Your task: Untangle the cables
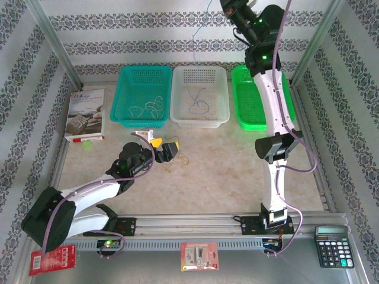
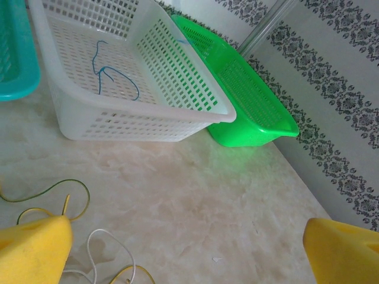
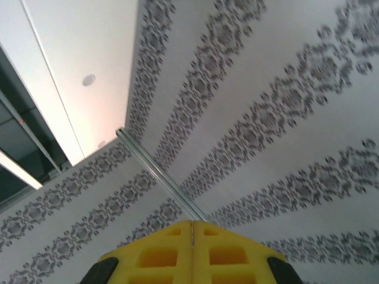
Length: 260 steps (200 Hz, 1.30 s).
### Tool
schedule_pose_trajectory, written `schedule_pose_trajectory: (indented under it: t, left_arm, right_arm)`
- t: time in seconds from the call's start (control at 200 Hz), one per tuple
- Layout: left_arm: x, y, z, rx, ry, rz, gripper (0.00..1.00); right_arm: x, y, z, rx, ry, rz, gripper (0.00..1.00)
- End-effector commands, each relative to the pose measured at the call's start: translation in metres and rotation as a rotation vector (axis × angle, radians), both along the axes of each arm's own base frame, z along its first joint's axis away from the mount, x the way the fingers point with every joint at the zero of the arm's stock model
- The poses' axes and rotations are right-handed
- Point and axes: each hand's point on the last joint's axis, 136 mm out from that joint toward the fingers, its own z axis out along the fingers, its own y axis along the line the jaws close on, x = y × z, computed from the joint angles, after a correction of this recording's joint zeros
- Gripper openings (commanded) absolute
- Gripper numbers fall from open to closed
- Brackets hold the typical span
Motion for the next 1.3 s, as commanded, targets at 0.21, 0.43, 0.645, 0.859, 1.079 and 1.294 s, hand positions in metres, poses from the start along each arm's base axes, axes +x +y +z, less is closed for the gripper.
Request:
schedule_pose_trajectory:
  t: [0.21, 0.43, 0.645, 0.859, 1.079, 1.294]
  left_arm:
    - [-0.003, 0.019, 0.017, 0.005, 0.012, 0.097, 1.0]
    - [-0.009, 0.03, 0.029, -0.001, -0.013, 0.134, 1.0]
    - [-0.011, 0.029, 0.03, -0.004, 0.011, 0.125, 1.0]
    - [-0.014, 0.026, 0.026, 0.044, 0.064, 0.102, 1.0]
    - [-0.014, 0.028, 0.022, 0.063, 0.094, 0.11, 1.0]
    - [-0.017, 0.036, 0.006, 0.095, 0.169, 0.147, 1.0]
  right_arm:
    - [0.019, 0.026, -0.12, -0.219, 0.121, -0.028, 0.0]
    - [0.018, 0.022, -0.232, -0.368, 0.298, -0.074, 0.0]
    - [0.005, 0.041, -0.342, -0.572, 0.502, -0.044, 0.22]
    - [-0.013, 0.024, -0.352, -0.798, 0.544, -0.189, 0.68]
    - [-0.044, 0.029, -0.308, -0.776, 0.467, -0.172, 0.64]
    - [-0.104, 0.06, -0.307, -0.755, 0.419, -0.062, 0.59]
